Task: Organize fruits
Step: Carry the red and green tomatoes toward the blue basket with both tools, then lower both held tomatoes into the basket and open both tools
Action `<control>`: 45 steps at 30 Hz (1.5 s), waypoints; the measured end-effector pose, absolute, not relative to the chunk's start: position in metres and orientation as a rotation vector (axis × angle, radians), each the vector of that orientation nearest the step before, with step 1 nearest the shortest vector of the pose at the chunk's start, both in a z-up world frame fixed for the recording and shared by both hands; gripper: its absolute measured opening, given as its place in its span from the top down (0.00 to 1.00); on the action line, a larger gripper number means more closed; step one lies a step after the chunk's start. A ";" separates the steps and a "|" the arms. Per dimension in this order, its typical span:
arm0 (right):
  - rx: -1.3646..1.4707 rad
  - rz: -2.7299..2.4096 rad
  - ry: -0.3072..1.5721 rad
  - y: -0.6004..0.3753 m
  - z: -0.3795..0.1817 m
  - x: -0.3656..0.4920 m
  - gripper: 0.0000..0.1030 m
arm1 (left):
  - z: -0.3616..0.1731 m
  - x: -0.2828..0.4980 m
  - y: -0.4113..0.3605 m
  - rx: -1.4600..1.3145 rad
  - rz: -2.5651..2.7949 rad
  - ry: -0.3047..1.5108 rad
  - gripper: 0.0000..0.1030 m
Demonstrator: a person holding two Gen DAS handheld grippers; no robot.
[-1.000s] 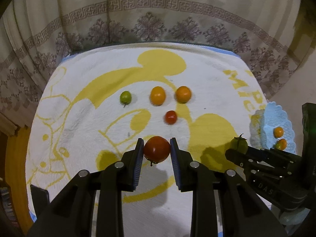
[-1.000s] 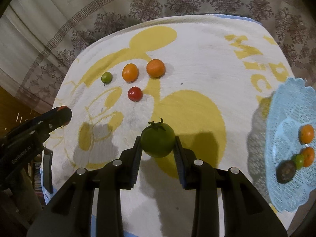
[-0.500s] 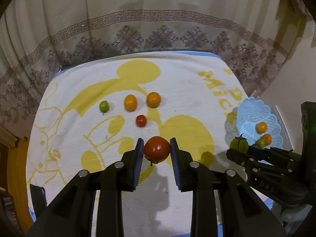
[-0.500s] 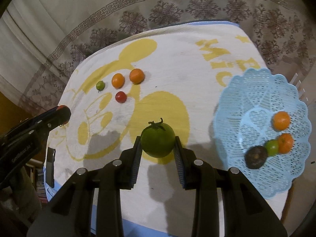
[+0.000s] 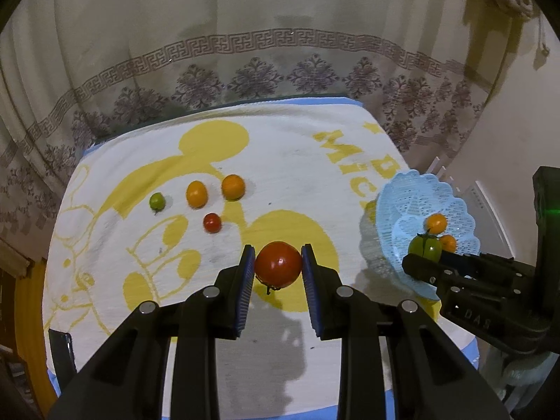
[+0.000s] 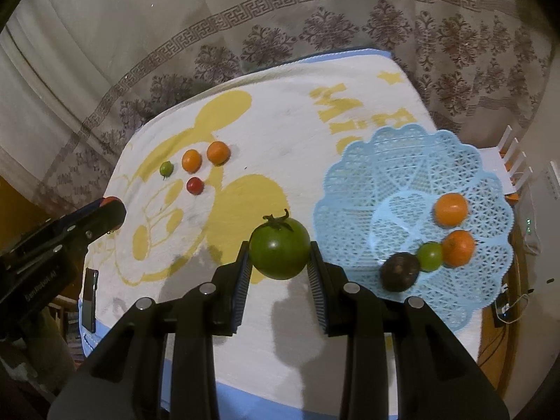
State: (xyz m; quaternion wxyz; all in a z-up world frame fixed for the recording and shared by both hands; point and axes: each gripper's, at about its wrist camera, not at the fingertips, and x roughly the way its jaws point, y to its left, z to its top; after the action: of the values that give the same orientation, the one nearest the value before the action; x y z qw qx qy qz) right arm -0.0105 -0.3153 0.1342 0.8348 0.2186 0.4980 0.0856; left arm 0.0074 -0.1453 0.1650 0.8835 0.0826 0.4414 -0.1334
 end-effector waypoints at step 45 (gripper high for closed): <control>0.559 -0.001 1.085 -0.420 0.088 -0.048 0.68 | 0.142 -0.007 -0.270 0.234 -0.506 0.939 0.73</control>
State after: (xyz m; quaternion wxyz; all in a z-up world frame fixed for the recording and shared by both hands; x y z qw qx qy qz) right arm -0.0477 -0.4197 0.0883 0.8195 0.2624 0.5095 -0.0003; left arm -0.0074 -0.2699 0.1419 0.8547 0.1111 0.4464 -0.2407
